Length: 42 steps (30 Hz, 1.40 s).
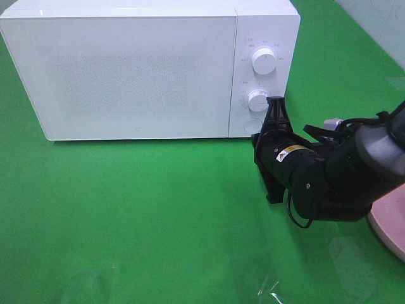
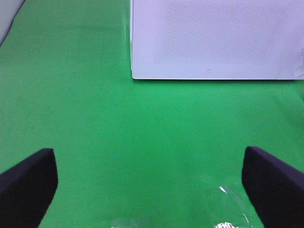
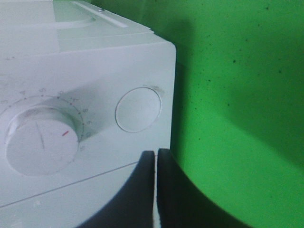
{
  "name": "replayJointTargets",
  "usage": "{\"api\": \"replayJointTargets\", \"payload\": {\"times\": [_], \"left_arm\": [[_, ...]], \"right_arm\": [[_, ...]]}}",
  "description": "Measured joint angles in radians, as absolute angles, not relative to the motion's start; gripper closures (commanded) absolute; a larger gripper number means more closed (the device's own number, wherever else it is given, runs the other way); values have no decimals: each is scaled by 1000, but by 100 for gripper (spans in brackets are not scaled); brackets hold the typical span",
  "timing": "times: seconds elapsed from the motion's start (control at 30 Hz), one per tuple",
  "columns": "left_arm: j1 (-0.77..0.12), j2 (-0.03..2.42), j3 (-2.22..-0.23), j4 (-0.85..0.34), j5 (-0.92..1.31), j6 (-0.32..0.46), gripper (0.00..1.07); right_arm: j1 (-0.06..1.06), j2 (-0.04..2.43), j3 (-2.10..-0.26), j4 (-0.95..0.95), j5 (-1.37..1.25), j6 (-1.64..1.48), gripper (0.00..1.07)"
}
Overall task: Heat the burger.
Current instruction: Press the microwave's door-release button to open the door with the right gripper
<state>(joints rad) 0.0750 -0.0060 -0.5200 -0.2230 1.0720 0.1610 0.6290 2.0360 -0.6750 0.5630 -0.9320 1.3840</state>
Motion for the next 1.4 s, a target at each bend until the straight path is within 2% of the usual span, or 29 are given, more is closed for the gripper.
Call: {"api": "replayJointTargets", "payload": {"times": [0.27, 1.4], "left_arm": [[75, -6, -520, -223, 1072, 161, 9], [75, -6, -520, -223, 1072, 161, 9]], "right_arm": [[583, 2052, -707, 543, -937, 1384, 107], [583, 2157, -794, 545, -1012, 1409, 107]]}}
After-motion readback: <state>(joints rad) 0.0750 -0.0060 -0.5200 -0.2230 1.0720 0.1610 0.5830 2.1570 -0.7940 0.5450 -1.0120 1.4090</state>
